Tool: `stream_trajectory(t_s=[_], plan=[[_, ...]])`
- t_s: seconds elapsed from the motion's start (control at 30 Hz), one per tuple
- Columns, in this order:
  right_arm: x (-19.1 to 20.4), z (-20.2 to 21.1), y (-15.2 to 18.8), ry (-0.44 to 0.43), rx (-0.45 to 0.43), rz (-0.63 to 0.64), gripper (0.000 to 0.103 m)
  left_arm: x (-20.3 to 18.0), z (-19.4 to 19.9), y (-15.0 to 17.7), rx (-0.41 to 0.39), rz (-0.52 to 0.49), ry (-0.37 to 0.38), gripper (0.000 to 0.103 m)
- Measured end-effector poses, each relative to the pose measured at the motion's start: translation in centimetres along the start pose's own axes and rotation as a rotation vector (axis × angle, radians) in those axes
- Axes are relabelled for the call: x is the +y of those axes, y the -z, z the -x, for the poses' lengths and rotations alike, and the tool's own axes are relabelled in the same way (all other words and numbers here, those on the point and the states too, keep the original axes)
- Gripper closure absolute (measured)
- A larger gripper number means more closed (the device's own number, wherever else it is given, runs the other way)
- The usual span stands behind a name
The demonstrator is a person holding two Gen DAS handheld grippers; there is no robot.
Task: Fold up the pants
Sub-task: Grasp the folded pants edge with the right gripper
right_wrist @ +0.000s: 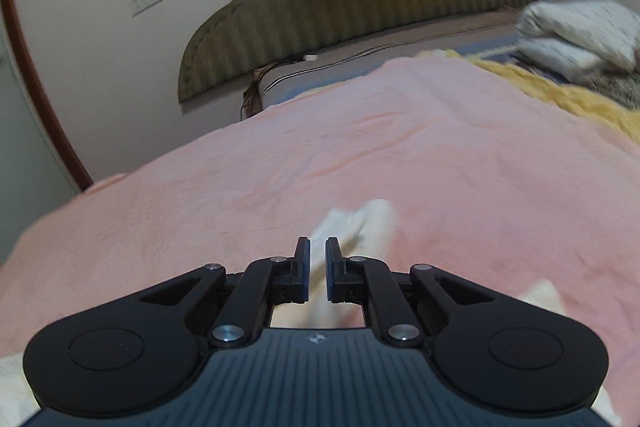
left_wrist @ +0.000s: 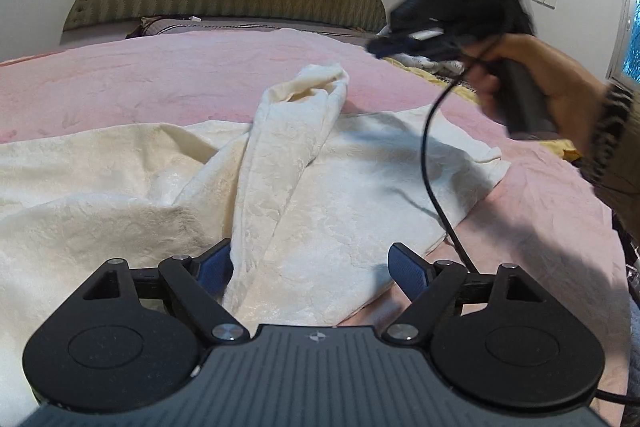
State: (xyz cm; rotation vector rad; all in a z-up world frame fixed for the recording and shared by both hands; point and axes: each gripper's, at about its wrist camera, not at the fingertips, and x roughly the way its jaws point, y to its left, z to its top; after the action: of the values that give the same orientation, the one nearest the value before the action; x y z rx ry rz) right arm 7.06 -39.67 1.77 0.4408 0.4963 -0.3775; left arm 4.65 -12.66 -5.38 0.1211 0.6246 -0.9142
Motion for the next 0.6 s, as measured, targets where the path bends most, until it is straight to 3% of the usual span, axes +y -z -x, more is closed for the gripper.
stream_trajectory(t_s=[0.1, 0.23, 0.3, 0.33, 0.37, 0.4, 0.5, 0.6], plan=[[-3.0, 1.5, 0.9, 0.004, 0.006, -0.056, 0.095, -0.9, -0.3, 0.0, 0.014, -0.047, -0.036, 0.017], [-4.6, 0.8, 1.6, -0.184, 0.043, -0.196, 0.093, -1.5, -0.6, 0.0, 0.03, -0.095, -0.064, 0.014], [-4.3, -0.5, 1.5, -0.29, 0.065, -0.256, 0.082, -1.6, -0.8, 0.0, 0.035, -0.101, -0.061, 0.011], [-4.0, -1.3, 1.5, -0.327, 0.082, -0.278, 0.067, -1.6, -0.8, 0.0, 0.037, -0.101, -0.057, 0.009], [-3.3, -2.3, 1.4, -0.342, 0.104, -0.29, 0.048, -1.6, -0.9, 0.0, 0.039, -0.101, -0.055, 0.009], [-2.5, -3.2, 1.5, -0.338, 0.119, -0.29, 0.041, -1.6, -0.8, 0.1, 0.039, -0.102, -0.054, 0.008], [-1.2, -5.2, 1.7, -0.247, 0.114, -0.296, 0.038, -1.6, -0.8, 0.1, 0.039, -0.1, -0.052, 0.008], [-2.0, -7.1, 1.9, -0.284, 0.102, -0.38, 0.038, -1.6, -0.9, 0.1, 0.042, -0.105, -0.051, 0.006]])
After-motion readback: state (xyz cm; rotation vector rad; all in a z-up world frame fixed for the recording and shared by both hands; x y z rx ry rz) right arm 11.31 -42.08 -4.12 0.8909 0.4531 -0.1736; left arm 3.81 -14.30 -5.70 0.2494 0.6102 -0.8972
